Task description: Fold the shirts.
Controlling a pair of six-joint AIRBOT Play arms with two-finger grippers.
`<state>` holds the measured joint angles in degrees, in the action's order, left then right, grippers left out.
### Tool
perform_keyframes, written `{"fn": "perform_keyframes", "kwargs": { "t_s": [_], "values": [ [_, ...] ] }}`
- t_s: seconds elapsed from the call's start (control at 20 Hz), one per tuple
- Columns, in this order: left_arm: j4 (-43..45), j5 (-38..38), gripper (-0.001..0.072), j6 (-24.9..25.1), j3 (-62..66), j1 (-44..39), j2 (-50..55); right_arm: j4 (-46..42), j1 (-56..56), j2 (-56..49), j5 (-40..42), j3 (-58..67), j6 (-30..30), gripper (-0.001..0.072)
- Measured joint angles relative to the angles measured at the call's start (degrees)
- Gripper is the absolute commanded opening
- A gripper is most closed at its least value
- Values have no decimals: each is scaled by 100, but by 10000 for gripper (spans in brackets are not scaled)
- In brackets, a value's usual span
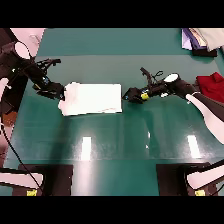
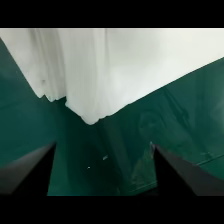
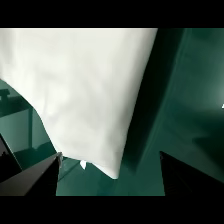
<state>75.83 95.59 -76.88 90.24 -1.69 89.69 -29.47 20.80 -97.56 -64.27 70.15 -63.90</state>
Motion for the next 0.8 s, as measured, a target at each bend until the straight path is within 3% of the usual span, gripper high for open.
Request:
{"fn": "perform_keyframes", "kwargs": {
  "t_s": [0.05, 0.1, 0.4, 0.45, 0.55, 0.65, 0.8],
  "values": [
    [-125, -68, 61, -22, 2, 4, -15, 26, -15, -46, 61, 11, 0, 702],
    [-282, -146, 24, -28, 2, 7, -24, 52, -26, -122, 105, 48, 0, 698],
    [-1403, -859, 23, 57, 11, -2, -72, 494, 352, -1082, 22, 981, 0, 688],
    [-1493, -949, 23, 70, 24, -2, -83, 656, 457, -1272, 2, 1176, 0, 624],
    [-1611, -1051, 23, 79, 42, -2, -96, 951, 684, -1652, 9, 1563, 13, 396],
    [-1668, -1113, 23, 90, 52, 0, -103, 1268, 901, -1930, 2, 1910, 85, 21],
    [-1740, -1165, 22, 87, 59, -2, -105, 1351, 1088, -2103, -22, 2321, 354, 19]
  ]
}}
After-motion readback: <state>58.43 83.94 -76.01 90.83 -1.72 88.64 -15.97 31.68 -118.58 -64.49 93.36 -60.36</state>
